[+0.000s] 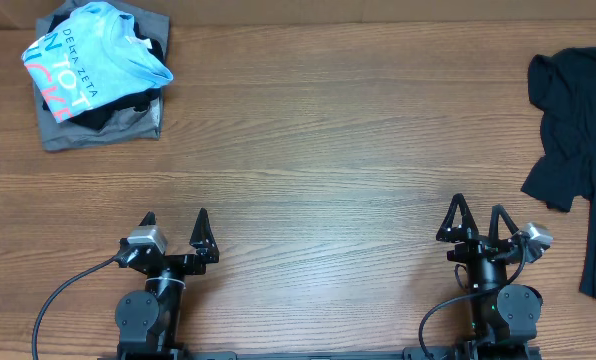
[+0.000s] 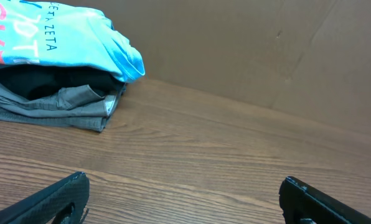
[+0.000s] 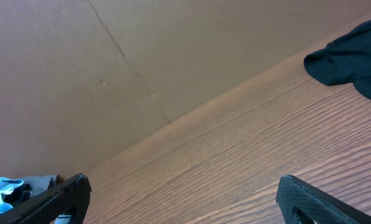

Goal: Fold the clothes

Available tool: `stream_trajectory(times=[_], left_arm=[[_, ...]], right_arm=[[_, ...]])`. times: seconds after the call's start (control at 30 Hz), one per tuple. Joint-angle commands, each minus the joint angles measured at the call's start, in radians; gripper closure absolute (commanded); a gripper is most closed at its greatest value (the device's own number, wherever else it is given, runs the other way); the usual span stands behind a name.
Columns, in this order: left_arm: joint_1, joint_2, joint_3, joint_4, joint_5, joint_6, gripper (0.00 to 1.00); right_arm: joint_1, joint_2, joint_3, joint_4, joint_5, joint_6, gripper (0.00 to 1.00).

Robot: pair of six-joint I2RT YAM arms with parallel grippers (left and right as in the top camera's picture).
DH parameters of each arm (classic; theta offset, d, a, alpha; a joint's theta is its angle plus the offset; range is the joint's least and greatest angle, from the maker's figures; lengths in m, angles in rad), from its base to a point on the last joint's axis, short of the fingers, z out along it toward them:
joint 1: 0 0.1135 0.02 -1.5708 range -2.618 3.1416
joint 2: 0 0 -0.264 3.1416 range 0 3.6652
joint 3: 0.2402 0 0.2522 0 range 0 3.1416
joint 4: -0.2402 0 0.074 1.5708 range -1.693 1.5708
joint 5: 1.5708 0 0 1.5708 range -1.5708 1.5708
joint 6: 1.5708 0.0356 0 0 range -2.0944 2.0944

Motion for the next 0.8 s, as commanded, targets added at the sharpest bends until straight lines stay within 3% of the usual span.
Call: stream_trajectory(times=[0.0, 0.17, 0.3, 0.4, 0.6, 0.77], left_arm=[[-0.003, -0.011, -0.004, -0.001, -0.01, 0.02, 0.0], [-0.003, -0.011, -0.004, -0.001, -0.01, 0.02, 0.0], [-0.003, -0.011, -0.004, -0.001, -0.01, 0.02, 0.0], [-0.003, -0.011, -0.004, -0.001, -0.01, 0.02, 0.0], [-0.003, -0.011, -0.004, -0.001, -0.01, 0.02, 0.0], [-0.003, -0.011, -0.004, -0.001, -0.01, 0.02, 0.0]], right_arm=[[-0.005, -0.008, -0.01, 0.005, -0.006, -0.006, 0.0], [-0.004, -0.008, -0.01, 0.005, -0.008, -0.002, 0.0], [-0.002, -0.008, -0.01, 0.016, -0.275, 0.281, 0.0], [-0.002, -0.008, -0.01, 0.024, -0.429, 0.399, 0.0], [-0.002, -0.007, -0.01, 0.142, -0.562, 0.309, 0.0], [-0.004, 0.005, 0.054, 0.191, -0.431, 0.198, 0.0]])
